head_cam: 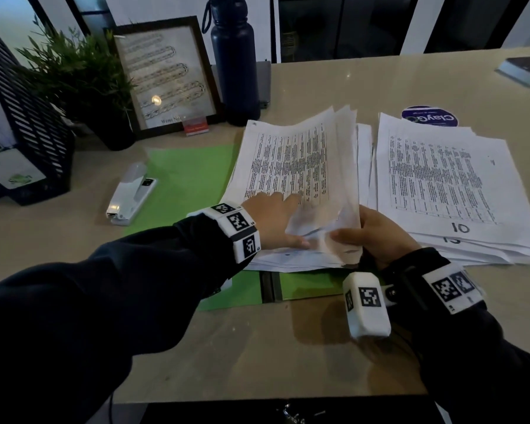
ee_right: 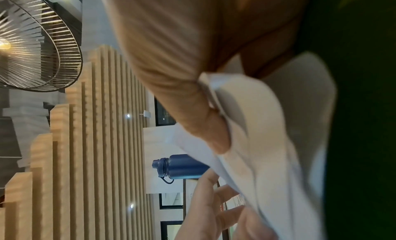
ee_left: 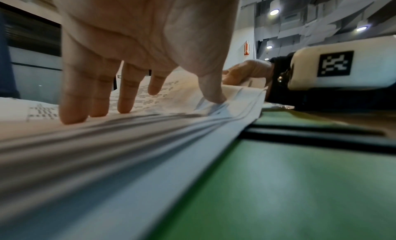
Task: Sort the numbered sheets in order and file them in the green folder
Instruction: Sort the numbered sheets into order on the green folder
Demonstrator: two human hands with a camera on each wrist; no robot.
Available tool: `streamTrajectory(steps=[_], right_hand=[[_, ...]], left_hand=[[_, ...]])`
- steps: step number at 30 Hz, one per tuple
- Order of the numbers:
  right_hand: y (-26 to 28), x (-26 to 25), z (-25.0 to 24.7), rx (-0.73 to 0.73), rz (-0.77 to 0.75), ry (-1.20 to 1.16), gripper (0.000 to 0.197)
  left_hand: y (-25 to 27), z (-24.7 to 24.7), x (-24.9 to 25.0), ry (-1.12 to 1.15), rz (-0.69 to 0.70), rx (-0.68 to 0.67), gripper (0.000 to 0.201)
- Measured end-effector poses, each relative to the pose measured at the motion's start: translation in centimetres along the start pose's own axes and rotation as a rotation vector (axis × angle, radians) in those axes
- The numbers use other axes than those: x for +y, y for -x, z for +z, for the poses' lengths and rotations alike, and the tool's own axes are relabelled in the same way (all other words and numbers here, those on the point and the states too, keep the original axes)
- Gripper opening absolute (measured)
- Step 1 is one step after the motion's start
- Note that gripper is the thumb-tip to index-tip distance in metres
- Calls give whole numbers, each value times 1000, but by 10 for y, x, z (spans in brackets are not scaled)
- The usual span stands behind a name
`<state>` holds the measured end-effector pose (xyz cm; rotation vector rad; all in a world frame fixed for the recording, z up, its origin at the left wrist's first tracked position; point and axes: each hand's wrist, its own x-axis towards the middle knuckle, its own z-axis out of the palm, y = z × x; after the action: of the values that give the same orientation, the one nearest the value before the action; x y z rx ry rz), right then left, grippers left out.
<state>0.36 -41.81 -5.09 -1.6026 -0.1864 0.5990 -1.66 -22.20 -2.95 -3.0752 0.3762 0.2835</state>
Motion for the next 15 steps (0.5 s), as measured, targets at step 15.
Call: streamTrajectory(steps=[15], right_hand=[[3, -3, 4, -86, -64, -12, 32]], left_hand=[[7, -9, 12, 180, 60, 149, 76]])
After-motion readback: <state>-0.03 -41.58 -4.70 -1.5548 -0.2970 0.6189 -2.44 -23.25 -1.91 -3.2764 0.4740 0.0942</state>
